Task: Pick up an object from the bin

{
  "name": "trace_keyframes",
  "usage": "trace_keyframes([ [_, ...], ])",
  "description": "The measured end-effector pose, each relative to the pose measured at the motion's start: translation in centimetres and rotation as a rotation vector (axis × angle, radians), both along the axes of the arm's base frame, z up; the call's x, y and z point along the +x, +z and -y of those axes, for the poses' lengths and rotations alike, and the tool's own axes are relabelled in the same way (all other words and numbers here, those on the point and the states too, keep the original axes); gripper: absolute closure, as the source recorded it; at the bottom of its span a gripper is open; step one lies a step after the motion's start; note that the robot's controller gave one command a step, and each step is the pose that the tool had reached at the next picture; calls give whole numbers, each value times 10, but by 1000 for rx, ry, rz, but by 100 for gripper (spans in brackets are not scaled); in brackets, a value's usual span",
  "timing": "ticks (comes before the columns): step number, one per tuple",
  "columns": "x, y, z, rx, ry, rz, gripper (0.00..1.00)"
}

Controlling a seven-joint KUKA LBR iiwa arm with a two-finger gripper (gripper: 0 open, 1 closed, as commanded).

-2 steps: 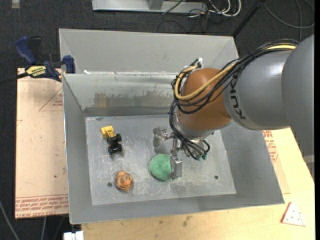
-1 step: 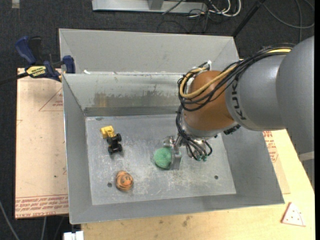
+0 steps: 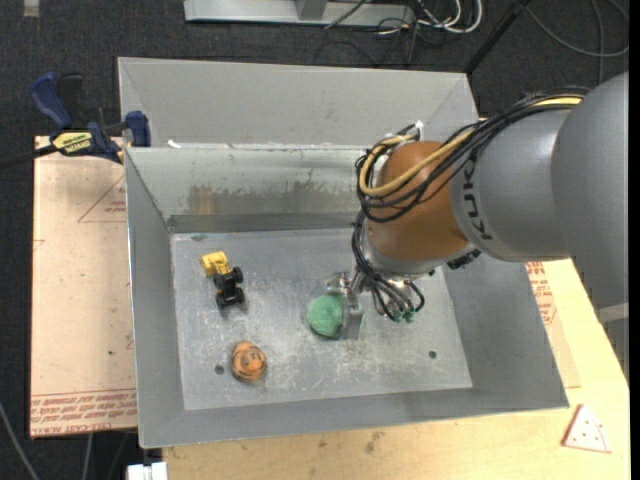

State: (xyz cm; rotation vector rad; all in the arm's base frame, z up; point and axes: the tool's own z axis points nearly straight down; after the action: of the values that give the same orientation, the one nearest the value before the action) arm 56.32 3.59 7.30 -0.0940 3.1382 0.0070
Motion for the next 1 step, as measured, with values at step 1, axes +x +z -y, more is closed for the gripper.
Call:
trace_keyframes([
  [1,0,0,0,0,0,0,100],
])
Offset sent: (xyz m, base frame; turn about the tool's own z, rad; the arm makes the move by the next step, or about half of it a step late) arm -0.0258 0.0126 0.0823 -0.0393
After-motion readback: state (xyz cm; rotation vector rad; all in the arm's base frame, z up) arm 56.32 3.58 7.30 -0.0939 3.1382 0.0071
